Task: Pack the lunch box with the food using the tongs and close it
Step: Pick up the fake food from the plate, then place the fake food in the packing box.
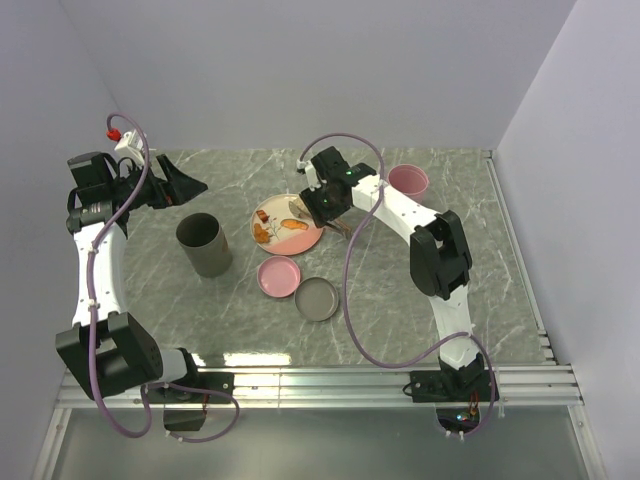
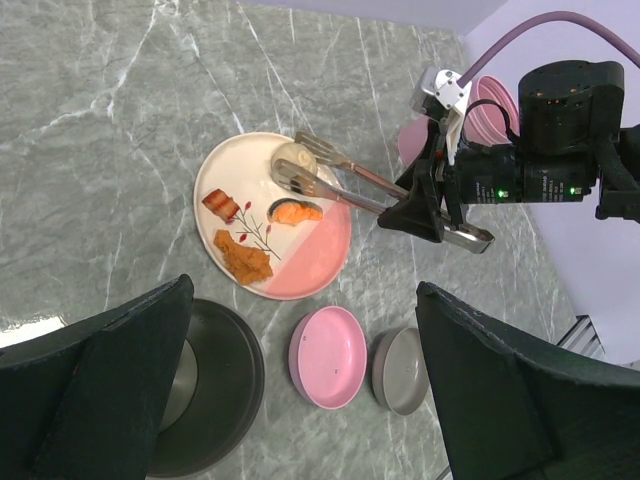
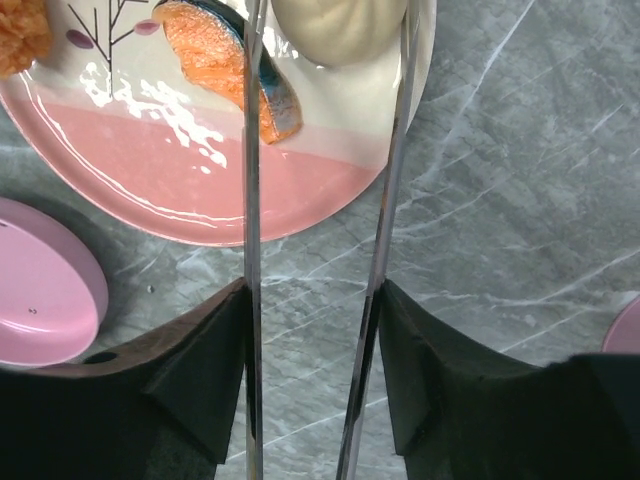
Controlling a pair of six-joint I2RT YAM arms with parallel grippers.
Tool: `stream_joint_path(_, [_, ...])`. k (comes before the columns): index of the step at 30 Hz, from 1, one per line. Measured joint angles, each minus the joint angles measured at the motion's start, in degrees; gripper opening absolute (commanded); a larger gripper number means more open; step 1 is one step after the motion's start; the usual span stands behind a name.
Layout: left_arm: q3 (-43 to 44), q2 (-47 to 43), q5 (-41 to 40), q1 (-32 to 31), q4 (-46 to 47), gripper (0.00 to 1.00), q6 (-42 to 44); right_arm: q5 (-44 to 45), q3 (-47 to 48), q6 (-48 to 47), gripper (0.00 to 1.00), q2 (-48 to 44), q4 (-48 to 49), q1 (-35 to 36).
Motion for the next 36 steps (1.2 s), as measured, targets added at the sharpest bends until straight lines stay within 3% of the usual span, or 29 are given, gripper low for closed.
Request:
stream_joint_path(3, [0.0,0.0,0.0,0.0,0.0,0.99,0.0,-0.1,0.0,-0.2,0.46,0.0,0.0,0.1])
stream_joint_path(13, [0.0,0.0,0.0,0.0,-0.1,0.99,0.0,-2.5,-0.2,-0.4,0.4,-4.3,-2.0,0.2])
stream_joint_path(24, [1.1,-0.4,-1.1,0.0,-4.9,0.99,3.2,-7.9,-3.1,-0.6,0.4,-23.5,-3.9,-2.2])
stream_joint_path(28, [2.0,-1.3,-2.2,0.0,-6.8,0.99,5.0,-10.3,-5.4,-0.7,0.4,-29.3,-5.2,-9.4])
stream_joint_path(36, [3.5,-2.0,-3.6,0.0,-8.6,0.99,6.8,-12.0,-9.9,-3.8,0.41,-36.0,-9.5,-31.2])
